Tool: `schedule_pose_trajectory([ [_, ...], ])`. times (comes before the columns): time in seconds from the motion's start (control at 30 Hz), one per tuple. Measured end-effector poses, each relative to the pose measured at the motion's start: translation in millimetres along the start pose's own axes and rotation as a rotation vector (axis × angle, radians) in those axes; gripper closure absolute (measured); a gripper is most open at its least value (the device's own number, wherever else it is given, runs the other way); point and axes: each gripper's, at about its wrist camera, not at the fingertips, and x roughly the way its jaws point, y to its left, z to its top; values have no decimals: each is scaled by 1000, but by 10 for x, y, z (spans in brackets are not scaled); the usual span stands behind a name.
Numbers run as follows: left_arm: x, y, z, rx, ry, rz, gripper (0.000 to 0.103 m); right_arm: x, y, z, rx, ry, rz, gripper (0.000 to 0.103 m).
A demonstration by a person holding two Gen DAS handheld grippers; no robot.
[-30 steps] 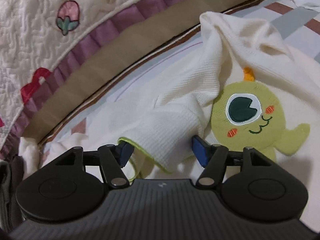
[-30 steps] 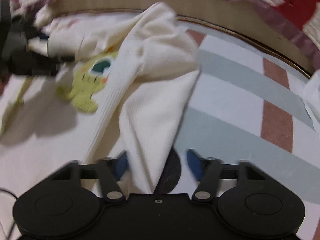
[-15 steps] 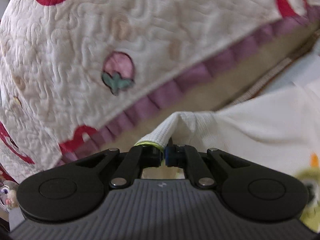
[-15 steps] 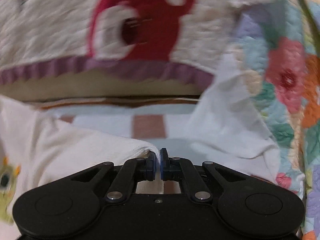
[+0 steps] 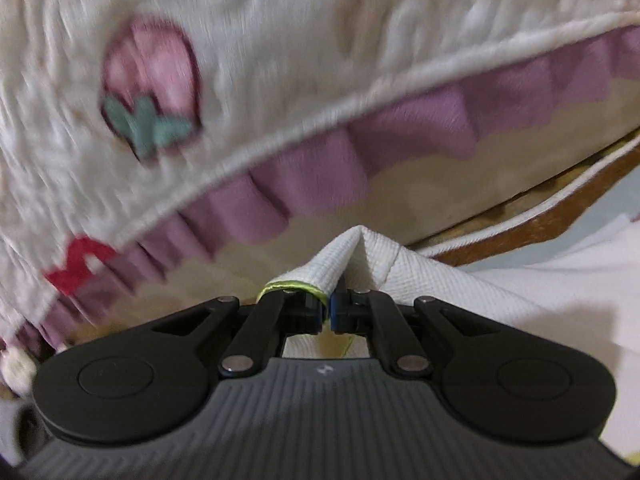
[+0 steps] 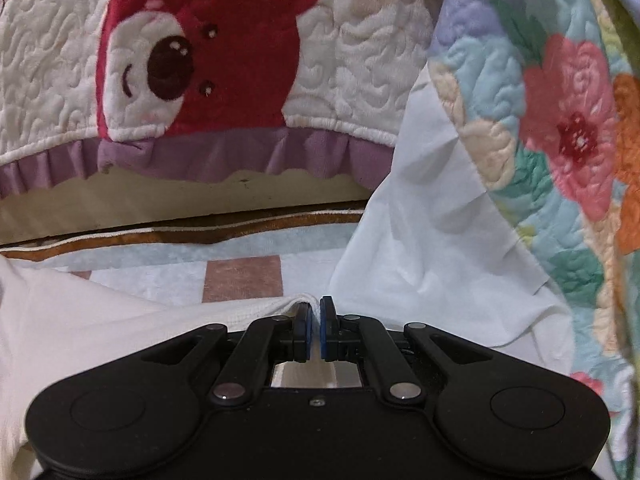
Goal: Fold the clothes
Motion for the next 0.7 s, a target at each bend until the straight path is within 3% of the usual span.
schedule_pose_trajectory([
  [0.13, 185, -75, -33, 50, 33, 13, 100, 12, 22, -8, -20, -4, 1, 100],
  [0.23, 306, -114, -50, 71, 81, 32, 89, 29, -24, -16, 9, -4, 20, 100],
  [0.27, 330, -126, -63, 72, 98, 50, 71, 36, -32, -27, 15, -4, 22, 100],
  [0.3, 329, -126, -83, 67, 106, 62, 60, 38, -36, -37, 19, -6, 23, 100],
  [0.43, 264, -35, -167, 16, 141, 56, 58, 4, -27, -40, 25, -20, 20, 100],
  [0.53, 162, 124, -265, -111, 198, -50, 55, -34, -30, -17, 43, -20, -2, 96],
  [0.6, 95, 229, -340, -206, 238, -145, 55, -44, -63, -20, 47, 17, -53, 74],
  [0.67, -58, 221, -427, -267, 225, -253, 55, -73, -162, -31, 93, 55, -55, 70],
  [0.7, -161, 138, -463, -241, 199, -279, 55, -91, -227, -39, 127, 74, -43, 67],
])
